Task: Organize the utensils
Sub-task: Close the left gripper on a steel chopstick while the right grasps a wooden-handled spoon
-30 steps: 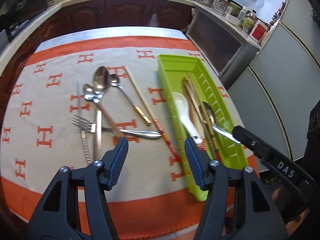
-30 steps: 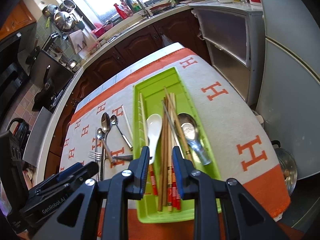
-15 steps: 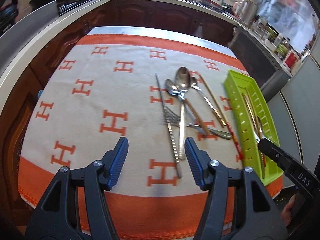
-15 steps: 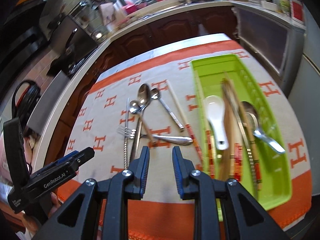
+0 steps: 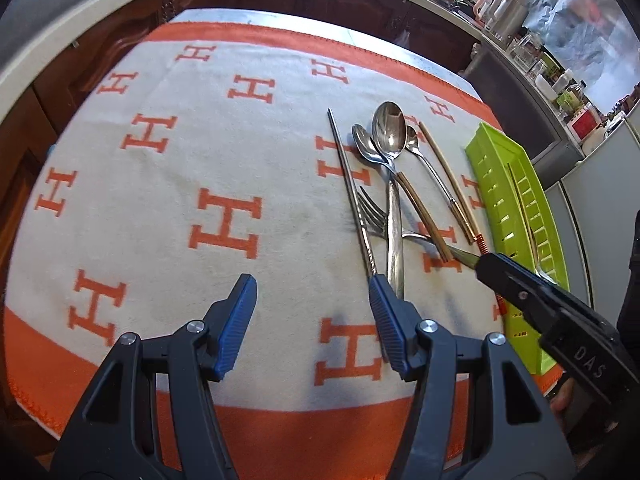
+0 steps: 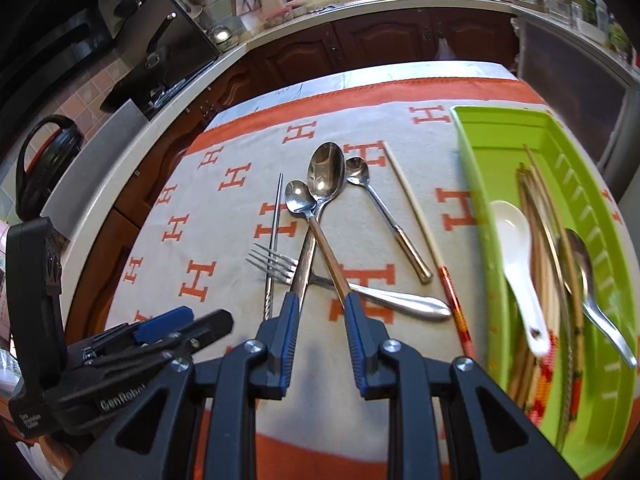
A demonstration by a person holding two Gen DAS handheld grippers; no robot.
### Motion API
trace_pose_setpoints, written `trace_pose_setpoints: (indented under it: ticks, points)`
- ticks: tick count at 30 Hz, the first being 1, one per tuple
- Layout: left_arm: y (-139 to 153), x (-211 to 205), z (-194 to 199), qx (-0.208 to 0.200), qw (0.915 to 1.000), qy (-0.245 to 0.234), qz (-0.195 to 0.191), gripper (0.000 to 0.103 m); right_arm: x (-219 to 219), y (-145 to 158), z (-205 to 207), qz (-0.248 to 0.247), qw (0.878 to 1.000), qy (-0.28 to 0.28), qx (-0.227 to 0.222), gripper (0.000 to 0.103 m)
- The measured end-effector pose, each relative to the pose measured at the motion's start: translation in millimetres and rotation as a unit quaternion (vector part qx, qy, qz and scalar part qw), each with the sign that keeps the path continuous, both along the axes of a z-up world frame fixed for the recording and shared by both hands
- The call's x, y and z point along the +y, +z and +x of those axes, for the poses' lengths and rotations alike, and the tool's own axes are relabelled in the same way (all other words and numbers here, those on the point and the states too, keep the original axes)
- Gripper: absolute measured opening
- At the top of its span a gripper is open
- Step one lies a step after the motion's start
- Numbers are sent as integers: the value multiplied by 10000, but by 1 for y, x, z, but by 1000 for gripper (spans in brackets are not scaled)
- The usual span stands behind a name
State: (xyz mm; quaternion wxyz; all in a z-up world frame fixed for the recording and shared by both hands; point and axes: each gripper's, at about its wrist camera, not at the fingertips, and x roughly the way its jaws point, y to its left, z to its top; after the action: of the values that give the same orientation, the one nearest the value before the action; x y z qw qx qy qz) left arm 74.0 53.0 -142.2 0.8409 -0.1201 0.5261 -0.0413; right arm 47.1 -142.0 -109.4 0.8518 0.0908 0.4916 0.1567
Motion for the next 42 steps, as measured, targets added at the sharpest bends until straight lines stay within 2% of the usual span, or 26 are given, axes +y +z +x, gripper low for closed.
trace_pose_setpoints:
  ticks: [6, 11, 15, 17, 18, 19, 22, 26, 30, 37, 38, 41, 42]
  points:
    - [-18, -17, 22, 126, 9998, -155, 100, 56, 1, -9, 19, -6, 9999, 73, 80, 23]
    - [-20, -36, 35, 61, 9986, -301, 429, 56, 0, -13, 30, 58, 9998, 124, 135, 23]
    - [-23, -56, 37, -33, 9927, -413, 1137, 54, 0, -16, 35, 65, 9997, 186, 168, 23]
    - [-24, -59, 35, -121, 9906, -429, 1292, 53, 1, -17, 38, 34, 9996, 224, 171, 23]
    - [-24, -58, 36, -131, 9910, -407, 1269, 50, 1, -17, 39, 26, 9996, 238, 178, 23]
    - [-24, -56, 36, -144, 9914, -357, 1247, 41, 2, -17, 41, 21, 9995, 259, 193, 23]
    - [-23, -42, 38, -161, 9935, -167, 1110, 25, 8, -18, 45, -24, 9992, 360, 169, 23]
    - [-24, -29, 39, -166, 9943, -113, 1049, 24, 19, -21, 50, -216, 9983, 521, 135, 23]
    - [-23, -35, 38, -199, 9918, -208, 1247, 24, 27, -29, 57, -340, 9974, 608, 191, 23]
    - [-24, -34, 44, -245, 9917, -255, 1236, 28, 27, -34, 65, -262, 9973, 658, 200, 23]
    - [-24, -34, 44, -252, 9917, -259, 1236, 28, 27, -34, 64, -272, 9972, 666, 190, 22]
    - [-25, -35, 45, -279, 9914, -285, 1247, 28, 28, -35, 65, -200, 9969, 732, 188, 9]
    - [-25, -35, 45, -288, 9914, -297, 1243, 27, 30, -35, 65, -181, 9967, 763, 196, 8]
